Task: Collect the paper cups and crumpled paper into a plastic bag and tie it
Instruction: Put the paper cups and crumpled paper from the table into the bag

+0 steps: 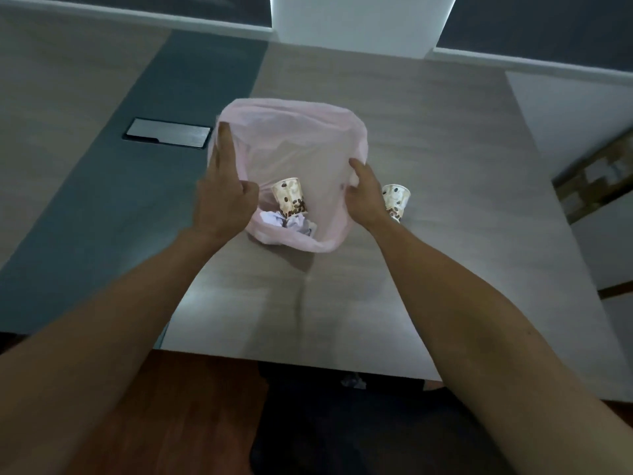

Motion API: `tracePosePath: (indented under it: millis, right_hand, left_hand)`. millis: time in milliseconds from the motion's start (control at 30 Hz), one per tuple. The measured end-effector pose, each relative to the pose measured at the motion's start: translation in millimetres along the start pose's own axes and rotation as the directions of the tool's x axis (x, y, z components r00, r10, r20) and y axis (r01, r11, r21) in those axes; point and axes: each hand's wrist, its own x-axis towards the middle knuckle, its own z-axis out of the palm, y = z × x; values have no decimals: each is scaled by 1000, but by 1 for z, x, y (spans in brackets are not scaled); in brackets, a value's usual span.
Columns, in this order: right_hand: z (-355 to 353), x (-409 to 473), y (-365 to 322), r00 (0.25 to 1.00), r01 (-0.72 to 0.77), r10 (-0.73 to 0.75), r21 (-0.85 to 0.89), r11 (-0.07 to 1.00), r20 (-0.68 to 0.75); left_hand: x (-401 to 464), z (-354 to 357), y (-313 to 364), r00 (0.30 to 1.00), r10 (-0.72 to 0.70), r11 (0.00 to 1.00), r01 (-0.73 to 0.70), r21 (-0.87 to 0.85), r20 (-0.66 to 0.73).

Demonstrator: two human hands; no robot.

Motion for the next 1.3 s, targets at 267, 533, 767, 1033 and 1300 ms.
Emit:
tracePosePath:
  millis: [267, 533, 767, 1033, 1300]
  right_hand:
    - [-57, 33, 59, 987, -91, 79, -79, 993, -139]
    - [-73, 67, 120, 910, -390, 413, -378, 840, -21]
    - [-73, 40, 108, 839, -281, 248, 5, 960, -484]
    - [12, -15, 28, 904, 241, -183, 109, 964, -386]
    - [15, 4, 27, 935, -26, -35, -167, 986, -354]
  left_hand:
    - [-25, 59, 34, 990, -112, 993, 110, 31, 82]
    - [-24, 86, 34, 990, -85, 994, 76, 83, 113]
    - [-11, 85, 37, 985, -135, 990, 131, 51, 107]
    - [11, 65, 47, 979, -174, 985, 173, 17, 107]
    - [9, 47, 28, 986, -104, 994, 99, 41, 128]
